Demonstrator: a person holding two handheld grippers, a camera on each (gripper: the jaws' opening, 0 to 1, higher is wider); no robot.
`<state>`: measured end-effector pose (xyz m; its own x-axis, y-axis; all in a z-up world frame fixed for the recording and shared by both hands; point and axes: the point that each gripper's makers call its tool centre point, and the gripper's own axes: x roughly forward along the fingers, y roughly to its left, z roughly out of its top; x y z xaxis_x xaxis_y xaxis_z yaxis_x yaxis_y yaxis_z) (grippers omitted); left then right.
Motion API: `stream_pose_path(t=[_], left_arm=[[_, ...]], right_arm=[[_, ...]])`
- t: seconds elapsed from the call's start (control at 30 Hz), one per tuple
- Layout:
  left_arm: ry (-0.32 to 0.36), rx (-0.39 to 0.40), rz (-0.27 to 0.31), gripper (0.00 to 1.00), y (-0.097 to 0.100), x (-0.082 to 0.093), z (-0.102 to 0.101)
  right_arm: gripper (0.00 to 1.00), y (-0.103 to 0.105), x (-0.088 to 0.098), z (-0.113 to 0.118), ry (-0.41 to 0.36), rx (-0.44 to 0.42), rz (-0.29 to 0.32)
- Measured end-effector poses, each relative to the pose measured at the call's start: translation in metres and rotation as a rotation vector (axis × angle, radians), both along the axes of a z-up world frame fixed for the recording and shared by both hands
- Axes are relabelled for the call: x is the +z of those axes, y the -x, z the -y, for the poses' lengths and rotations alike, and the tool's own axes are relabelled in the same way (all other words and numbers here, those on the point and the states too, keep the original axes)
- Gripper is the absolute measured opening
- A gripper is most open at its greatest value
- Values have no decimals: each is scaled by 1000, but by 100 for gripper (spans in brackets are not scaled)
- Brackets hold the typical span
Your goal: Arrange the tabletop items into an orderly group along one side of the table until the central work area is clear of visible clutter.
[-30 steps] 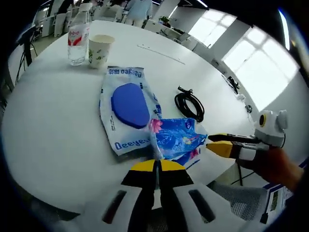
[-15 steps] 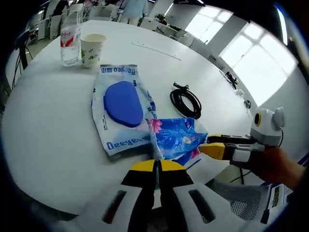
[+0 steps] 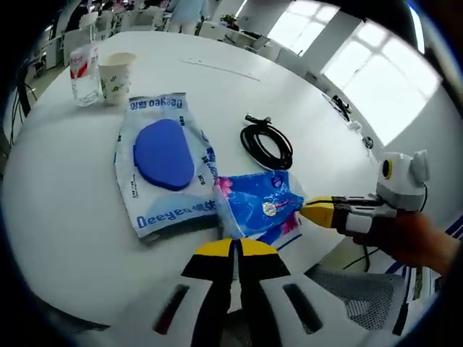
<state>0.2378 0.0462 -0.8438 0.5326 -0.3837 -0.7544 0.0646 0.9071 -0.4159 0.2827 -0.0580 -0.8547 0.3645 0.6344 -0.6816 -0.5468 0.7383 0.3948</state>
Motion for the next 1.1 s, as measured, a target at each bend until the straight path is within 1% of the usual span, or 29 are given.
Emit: stream_pose_path(t=[0.1, 0.23, 0.37, 0.5, 0.57, 0.6, 0.67, 0.83, 0.93, 1.1], left_arm=[[-6, -14, 1, 0, -2, 0, 4], [-22, -52, -7, 0, 3, -3, 11], [-30, -65, -15, 0, 4, -5, 12], [-33, -73, -10, 0, 2, -5, 13], [-50, -104, -1, 0, 0, -6, 15], [-87, -139, 10, 0, -1, -6, 13], [-95, -147, 13, 0, -4, -6, 15], [-100, -162, 34, 0, -15, -3, 14], [-98, -172, 44, 0, -21, -3, 16], [-115, -216, 75, 0, -32, 4, 26]], right_arm=[[0, -1, 1, 2, -2, -5, 8], [0, 6, 0, 7, 6, -4, 9], [0, 13, 0, 11, -10, -42, -2], [0, 22, -4, 19, 16, -48, -1], [0, 22, -3, 19, 1, -61, -4], [0, 23, -3, 20, 0, -65, -6], [0, 24, -4, 19, 0, -68, -5], [0, 19, 0, 25, -9, -89, -1], [0, 10, 5, 30, -16, -109, 4], [0, -6, 10, 33, -17, -119, 21]])
